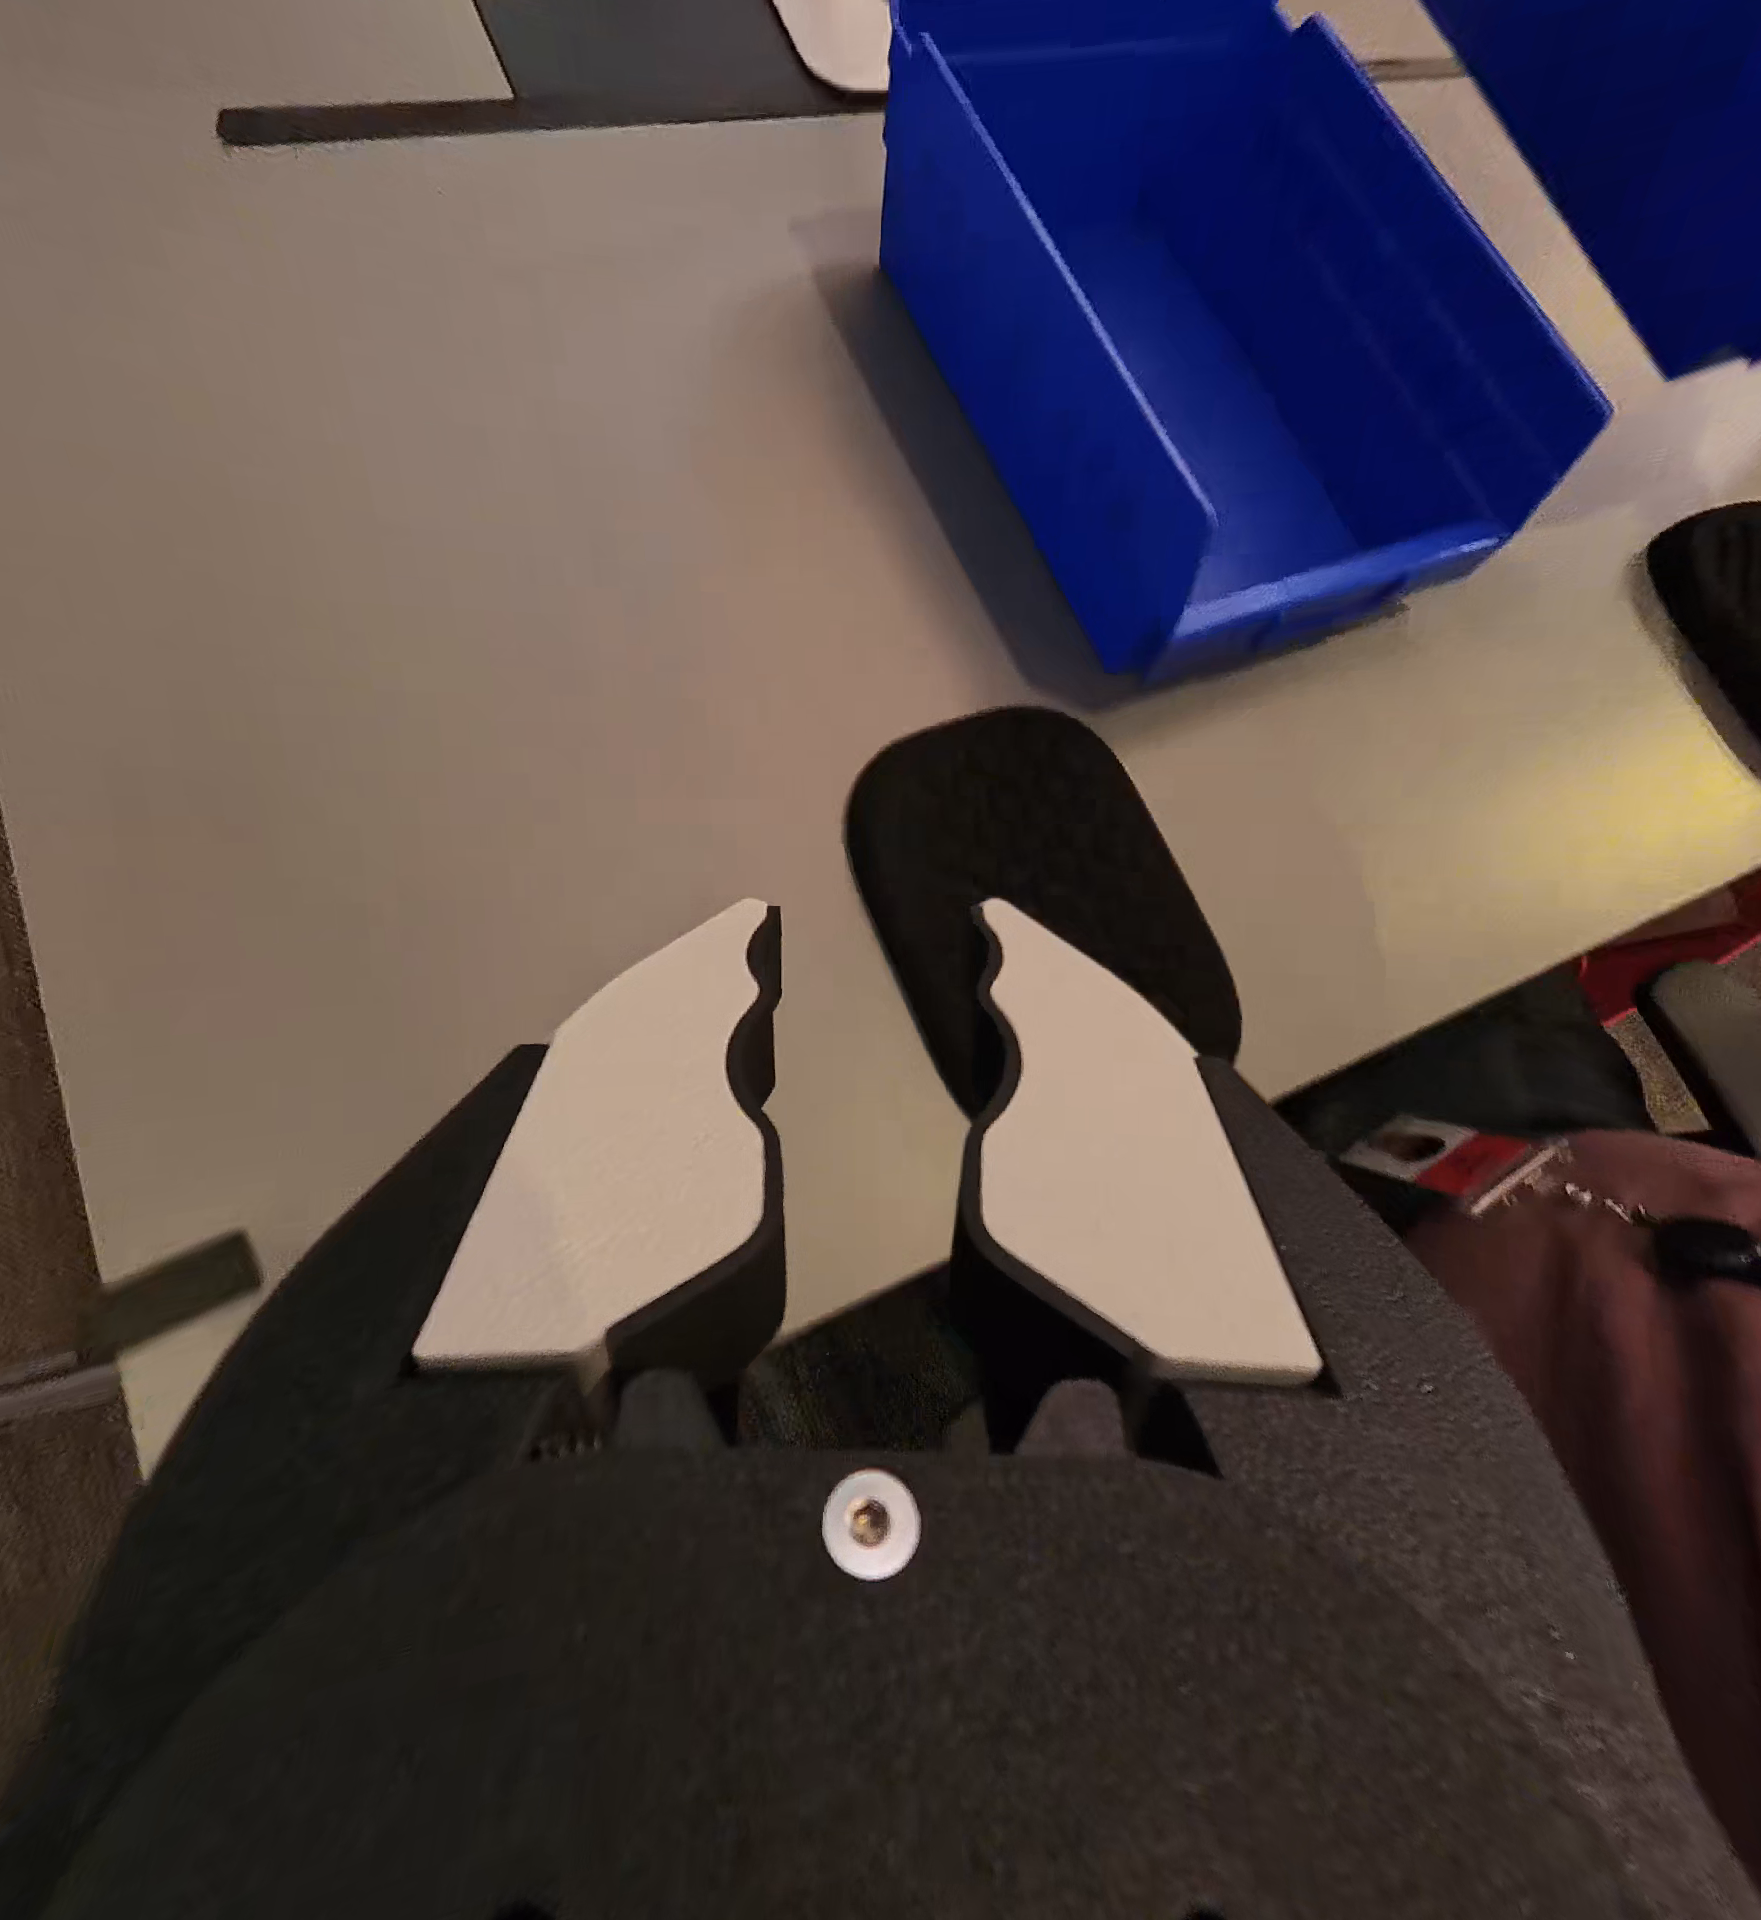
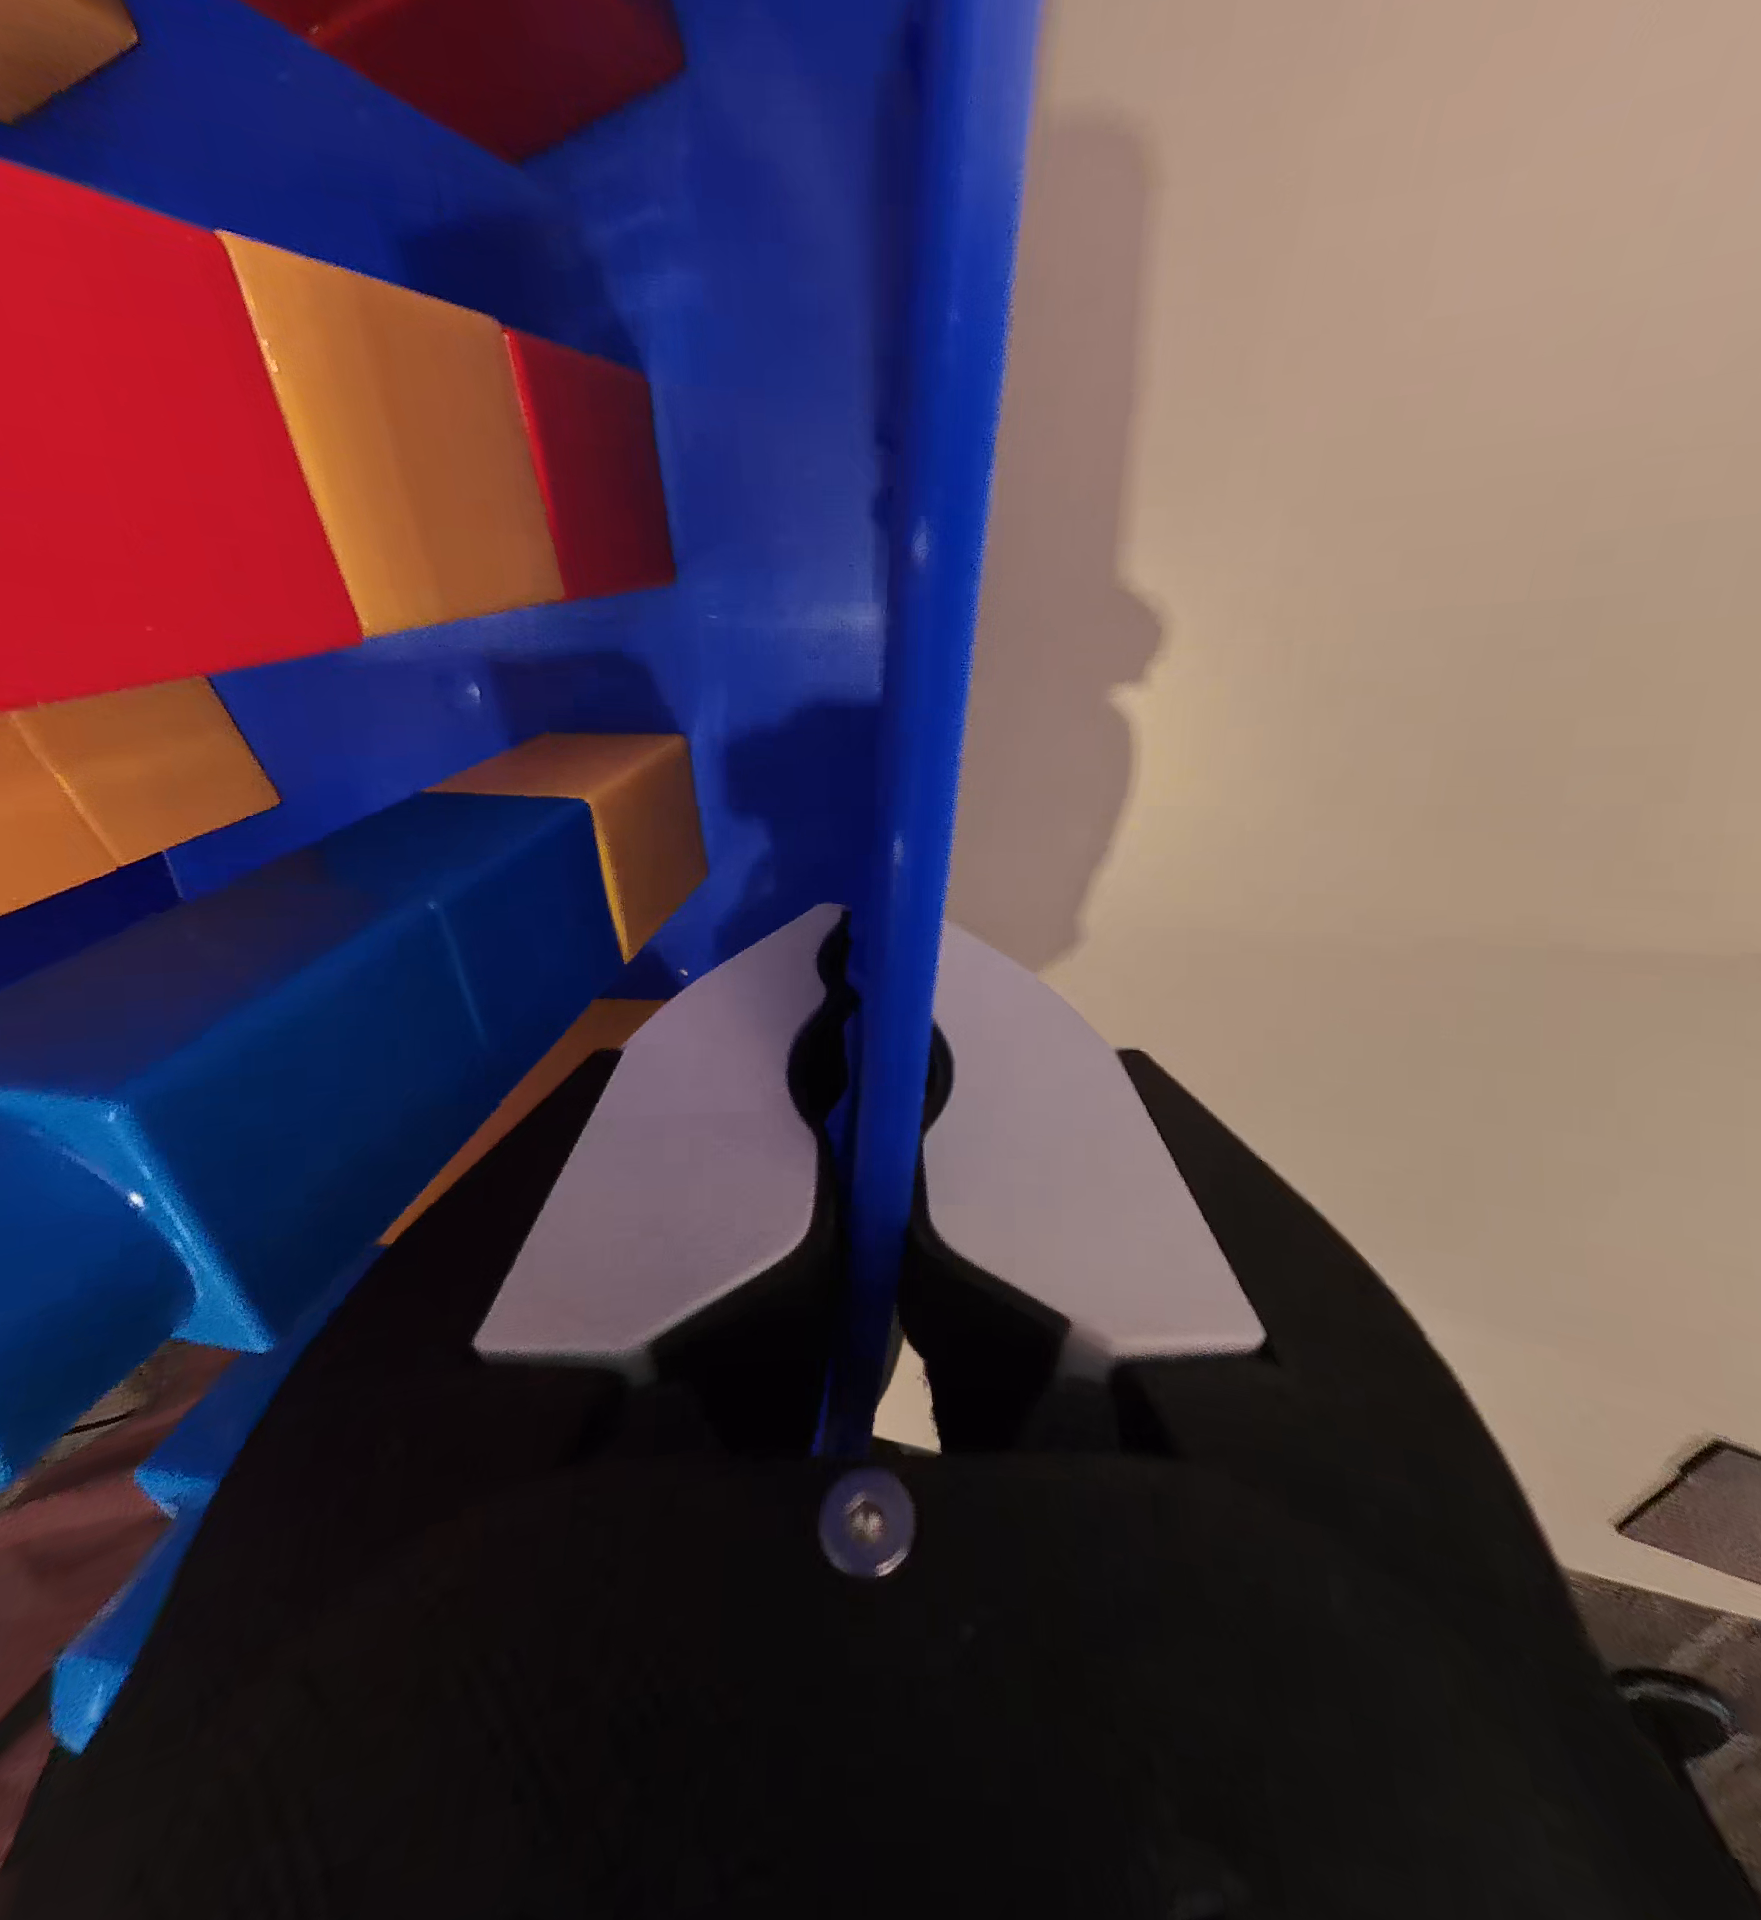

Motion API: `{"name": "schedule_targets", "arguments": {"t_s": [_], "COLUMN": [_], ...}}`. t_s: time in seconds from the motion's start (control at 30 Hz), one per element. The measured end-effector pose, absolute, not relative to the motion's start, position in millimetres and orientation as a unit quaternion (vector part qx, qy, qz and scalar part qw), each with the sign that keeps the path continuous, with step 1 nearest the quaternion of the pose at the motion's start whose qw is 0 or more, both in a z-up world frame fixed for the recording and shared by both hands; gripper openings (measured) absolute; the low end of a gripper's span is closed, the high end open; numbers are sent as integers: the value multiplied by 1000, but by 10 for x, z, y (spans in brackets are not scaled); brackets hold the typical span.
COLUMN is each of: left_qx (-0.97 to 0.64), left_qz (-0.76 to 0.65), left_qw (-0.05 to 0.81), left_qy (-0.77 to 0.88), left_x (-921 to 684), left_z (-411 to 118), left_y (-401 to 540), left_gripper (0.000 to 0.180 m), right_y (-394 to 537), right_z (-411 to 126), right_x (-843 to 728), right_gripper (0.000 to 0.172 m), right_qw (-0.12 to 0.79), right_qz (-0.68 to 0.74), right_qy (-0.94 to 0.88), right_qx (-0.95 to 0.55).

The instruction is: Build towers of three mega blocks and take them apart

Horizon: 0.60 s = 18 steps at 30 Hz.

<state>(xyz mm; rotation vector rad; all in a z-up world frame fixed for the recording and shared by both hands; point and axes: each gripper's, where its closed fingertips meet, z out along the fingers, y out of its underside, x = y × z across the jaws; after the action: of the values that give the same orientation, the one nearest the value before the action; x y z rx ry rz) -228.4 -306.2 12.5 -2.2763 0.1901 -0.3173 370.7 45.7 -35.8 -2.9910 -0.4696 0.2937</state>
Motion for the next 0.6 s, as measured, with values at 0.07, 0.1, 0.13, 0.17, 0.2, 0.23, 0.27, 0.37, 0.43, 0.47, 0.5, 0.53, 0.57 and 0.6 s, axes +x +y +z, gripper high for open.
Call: {"name": "schedule_targets", "arguments": {"t_s": [0.07,0.1,0.13,0.17,0.2,0.23,0.27,0.37,0.43,0.47,0.5,0.53,0.57,0.6], "left_qx": [-900,-897,-894,-893,-893,-893,-890,-888,-892,-894,-896,-896,-895,-893], "left_qz": [-126,-126,-124,-120,-115,-114,-116,-125,-127,-129,-133,-140,-147,-153], "left_qw": [413,420,427,431,432,434,438,441,434,429,424,421,420,422], "left_qy": [65,59,54,49,45,41,37,26,19,19,19,18,15,11], "left_x": [-2311,-2321,-2333,-2350,-2365,-2370,-2370,-2367,-2372,-2371,-2364,-2359,-2362,-2372], "left_z": [92,89,88,79,64,49,39,-31,-126,-175,-220,-259,-286,-306], "left_y": [-3333,-3454,-3570,-3683,-3791,-3891,-3978,-4194,-4307,-4350,-4385,-4409,-4418,-4417], "left_gripper": [33,33,33,33,33,33,33,33,33,33,33,33,33,33], "right_y": [498,516,534,544,544,532,515,457,381,328,268,202,137,73], "right_z": [-168,-82,-4,63,121,169,212,301,318,315,302,284,261,234], "right_x": [3504,3372,3217,3040,2841,2621,2384,1586,1002,705,414,126,-153,-424], "right_gripper": [4,4,4,4,4,4,4,4,4,6,6,5,6,6], "right_qw": [56,59,63,65,64,61,58,57,52,47,40,33,27,23], "right_qz": [87,84,82,83,85,88,93,110,127,135,143,150,156,160], "right_qy": [-170,-180,-191,-202,-215,-229,-246,-299,-338,-356,-375,-393,-410,-427], "right_qx": [-980,-978,-976,-974,-971,-967,-963,-946,-931,-923,-915,-907,-898,-890]}}
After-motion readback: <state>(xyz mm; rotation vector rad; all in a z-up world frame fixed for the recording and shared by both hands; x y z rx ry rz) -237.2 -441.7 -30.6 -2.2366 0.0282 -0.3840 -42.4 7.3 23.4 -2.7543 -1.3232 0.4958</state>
